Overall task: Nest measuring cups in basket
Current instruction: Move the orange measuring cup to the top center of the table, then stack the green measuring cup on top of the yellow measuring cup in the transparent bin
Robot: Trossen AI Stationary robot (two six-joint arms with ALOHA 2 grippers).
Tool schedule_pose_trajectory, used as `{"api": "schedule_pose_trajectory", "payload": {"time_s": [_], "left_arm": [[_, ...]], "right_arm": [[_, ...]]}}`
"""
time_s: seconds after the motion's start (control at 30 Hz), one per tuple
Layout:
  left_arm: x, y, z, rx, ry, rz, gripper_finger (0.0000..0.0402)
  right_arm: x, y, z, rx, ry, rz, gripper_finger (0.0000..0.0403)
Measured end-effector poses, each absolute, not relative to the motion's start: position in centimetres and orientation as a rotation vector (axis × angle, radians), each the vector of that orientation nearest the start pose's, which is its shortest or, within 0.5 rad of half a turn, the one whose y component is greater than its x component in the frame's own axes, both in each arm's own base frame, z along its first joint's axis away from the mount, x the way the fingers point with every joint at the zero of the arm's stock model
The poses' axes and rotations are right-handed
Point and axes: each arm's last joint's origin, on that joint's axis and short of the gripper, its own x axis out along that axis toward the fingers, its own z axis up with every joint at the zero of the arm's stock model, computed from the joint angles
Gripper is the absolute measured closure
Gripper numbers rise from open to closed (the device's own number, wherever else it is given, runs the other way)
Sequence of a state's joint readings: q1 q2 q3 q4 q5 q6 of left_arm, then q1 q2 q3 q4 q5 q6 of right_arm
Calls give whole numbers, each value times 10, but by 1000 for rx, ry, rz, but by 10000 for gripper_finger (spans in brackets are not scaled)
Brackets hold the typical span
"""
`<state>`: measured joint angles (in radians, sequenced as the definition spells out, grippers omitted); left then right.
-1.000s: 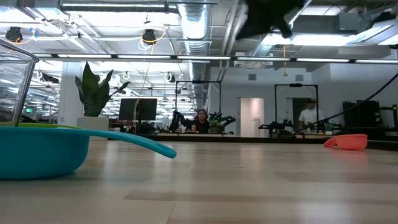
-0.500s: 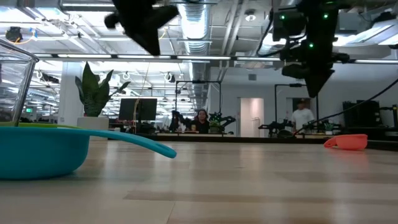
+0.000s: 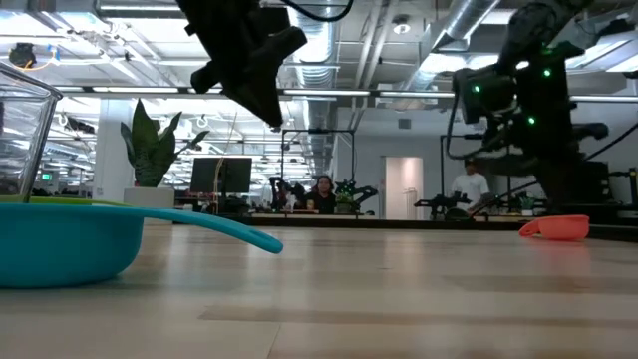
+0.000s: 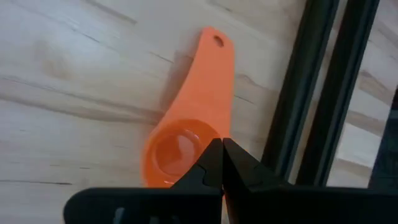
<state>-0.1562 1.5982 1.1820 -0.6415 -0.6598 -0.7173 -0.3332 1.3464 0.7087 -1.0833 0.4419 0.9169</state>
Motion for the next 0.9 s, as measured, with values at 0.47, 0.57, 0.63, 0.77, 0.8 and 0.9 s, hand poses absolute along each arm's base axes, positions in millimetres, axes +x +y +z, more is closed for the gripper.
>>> {"api": "schedule_pose_trajectory", "payload": {"time_s": [0.47, 0.57, 0.63, 0.77, 0.8, 0.9], "left_arm": [[320, -32, 245, -220, 746, 758, 386], [320, -33, 245, -226, 752, 750, 386], [320, -33, 244, -232, 758, 741, 386], [320, -33, 244, -234, 759, 739, 386], [320, -33, 245, -234, 759, 739, 386], [320, -33, 244, -231, 767, 739, 386]], "right_arm": [[214, -46, 157, 884, 1104, -643, 383], [238, -33, 178, 878, 993, -484, 388], [252, -21, 198, 861, 934, -379, 389], [269, 3, 231, 742, 873, -228, 385], [271, 8, 237, 723, 859, -209, 383], [276, 21, 253, 719, 819, -177, 380]]}}
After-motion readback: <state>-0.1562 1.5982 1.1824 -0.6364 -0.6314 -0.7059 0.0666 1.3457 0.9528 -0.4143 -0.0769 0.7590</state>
